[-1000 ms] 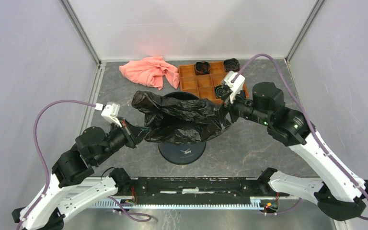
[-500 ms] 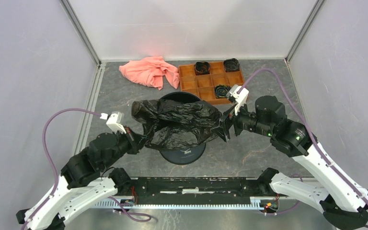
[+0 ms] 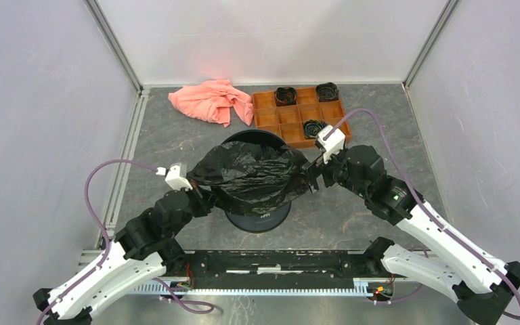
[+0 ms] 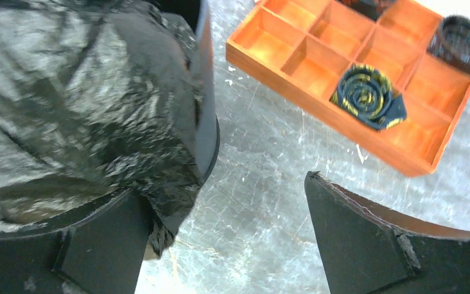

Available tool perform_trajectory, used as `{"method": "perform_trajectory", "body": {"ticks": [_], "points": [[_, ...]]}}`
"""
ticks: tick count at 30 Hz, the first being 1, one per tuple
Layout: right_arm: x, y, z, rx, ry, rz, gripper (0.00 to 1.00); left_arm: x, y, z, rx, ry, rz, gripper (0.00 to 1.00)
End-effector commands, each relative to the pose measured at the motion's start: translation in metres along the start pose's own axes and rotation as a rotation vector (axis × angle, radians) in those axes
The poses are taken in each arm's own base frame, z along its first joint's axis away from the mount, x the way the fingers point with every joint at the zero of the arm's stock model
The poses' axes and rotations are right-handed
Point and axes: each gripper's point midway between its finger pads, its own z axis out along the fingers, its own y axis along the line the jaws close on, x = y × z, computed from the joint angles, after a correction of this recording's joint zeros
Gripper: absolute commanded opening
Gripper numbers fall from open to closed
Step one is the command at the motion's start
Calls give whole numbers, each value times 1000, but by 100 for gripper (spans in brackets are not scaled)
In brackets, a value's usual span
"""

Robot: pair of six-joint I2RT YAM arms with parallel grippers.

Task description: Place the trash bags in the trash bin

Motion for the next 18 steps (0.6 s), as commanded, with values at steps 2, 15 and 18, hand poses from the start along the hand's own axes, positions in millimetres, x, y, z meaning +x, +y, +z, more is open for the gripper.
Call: {"method": "perform_trajectory", "body": {"ticks": [2, 15, 18], "points": [[-63, 17, -35, -144, -155, -225, 98, -26, -23, -13, 106, -87, -96, 2], [-140, 116, -62, -543, -354, -393, 98, -30, -26, -40, 145, -52, -83, 10], [-137, 134, -40, -419, -295, -540, 98, -31, -27, -41, 148, -53, -89, 9]]}}
